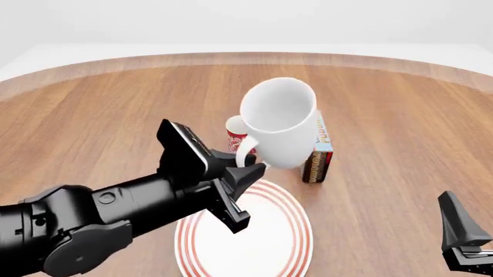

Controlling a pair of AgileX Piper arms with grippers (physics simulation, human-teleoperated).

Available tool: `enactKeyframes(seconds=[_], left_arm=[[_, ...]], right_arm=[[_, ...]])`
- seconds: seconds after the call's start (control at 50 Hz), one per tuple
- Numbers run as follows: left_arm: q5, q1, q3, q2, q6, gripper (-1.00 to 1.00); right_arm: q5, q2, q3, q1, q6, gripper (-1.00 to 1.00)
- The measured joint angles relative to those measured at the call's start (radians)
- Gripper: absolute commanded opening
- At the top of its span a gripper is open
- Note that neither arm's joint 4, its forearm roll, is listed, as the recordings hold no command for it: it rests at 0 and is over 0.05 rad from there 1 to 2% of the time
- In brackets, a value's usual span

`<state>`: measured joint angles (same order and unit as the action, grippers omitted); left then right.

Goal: Pick up the white mug and put it on the plate, and put the chocolate pudding to the right of the plate.

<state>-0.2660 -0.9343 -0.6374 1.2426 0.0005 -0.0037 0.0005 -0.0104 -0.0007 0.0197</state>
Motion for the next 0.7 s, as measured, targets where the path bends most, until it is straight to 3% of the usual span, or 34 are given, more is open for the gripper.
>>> enactKeyframes(seconds=[0.34,0.7], left_arm=[[0.032,0.056,0.115,-0.124,0.0,-1.0],[0.051,0.081,0.19,-0.16,-0.015,-1.0]], right_arm=[[0.0,0.0,0.0,0.0,-0.001,1.0],[0.0,0.0,0.0,0.0,-0.002,1.0]])
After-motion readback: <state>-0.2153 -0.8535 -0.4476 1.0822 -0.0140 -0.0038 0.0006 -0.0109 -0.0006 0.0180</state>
